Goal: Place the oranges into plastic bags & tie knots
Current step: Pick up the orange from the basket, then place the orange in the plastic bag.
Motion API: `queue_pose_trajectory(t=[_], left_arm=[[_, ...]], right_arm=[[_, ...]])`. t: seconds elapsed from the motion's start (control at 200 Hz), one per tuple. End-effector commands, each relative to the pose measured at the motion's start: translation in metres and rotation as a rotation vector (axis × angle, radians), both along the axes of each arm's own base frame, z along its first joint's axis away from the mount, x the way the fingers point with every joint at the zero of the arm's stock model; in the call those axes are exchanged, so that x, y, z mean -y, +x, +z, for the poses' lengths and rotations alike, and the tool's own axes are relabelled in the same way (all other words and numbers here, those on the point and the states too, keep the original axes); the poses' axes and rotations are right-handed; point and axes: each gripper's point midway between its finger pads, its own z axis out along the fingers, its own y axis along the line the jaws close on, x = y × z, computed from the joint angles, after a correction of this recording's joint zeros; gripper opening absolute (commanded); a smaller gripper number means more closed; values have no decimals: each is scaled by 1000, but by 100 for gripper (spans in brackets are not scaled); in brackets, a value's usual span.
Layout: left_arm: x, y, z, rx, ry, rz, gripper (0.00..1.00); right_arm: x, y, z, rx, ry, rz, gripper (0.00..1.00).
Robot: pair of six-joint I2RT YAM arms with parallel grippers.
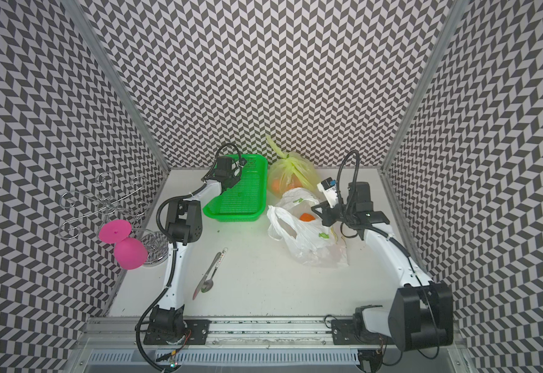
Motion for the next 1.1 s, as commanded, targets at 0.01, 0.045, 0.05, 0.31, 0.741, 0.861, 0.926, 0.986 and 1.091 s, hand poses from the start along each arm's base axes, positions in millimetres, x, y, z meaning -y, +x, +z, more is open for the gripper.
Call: queue_pose_trajectory(t=[0.01,0.045,0.05,0.31,0.741,0.861,0.926,0.986,1.091], left_arm=[[-1,5,-6,5,-3,-13,62],[1,3,-7,-6,-12,-18,57],[1,3,-7,-7,-13,-19,57],[33,-45,38,-40,-121,-119,44],[97,-251,142,-192,-577,-538,38],[119,-323,166,-246,-710,-732,38],[136,-360,172,-273,-759,-835,39],[152,-387,169,-299,-761,-908,39],[177,-414,157,-338,-736,-972,39]], right_arm=[[-1,5,5,54,-9,5,0],[-1,5,6,54,-8,6,0],[-1,5,6,54,-8,6,0],[-2,4,7,54,-2,13,0],[-3,5,7,41,5,20,0],[-5,5,5,24,10,32,0],[-7,4,5,19,17,45,0],[-9,3,6,15,25,58,0],[-12,-1,9,14,38,85,0]])
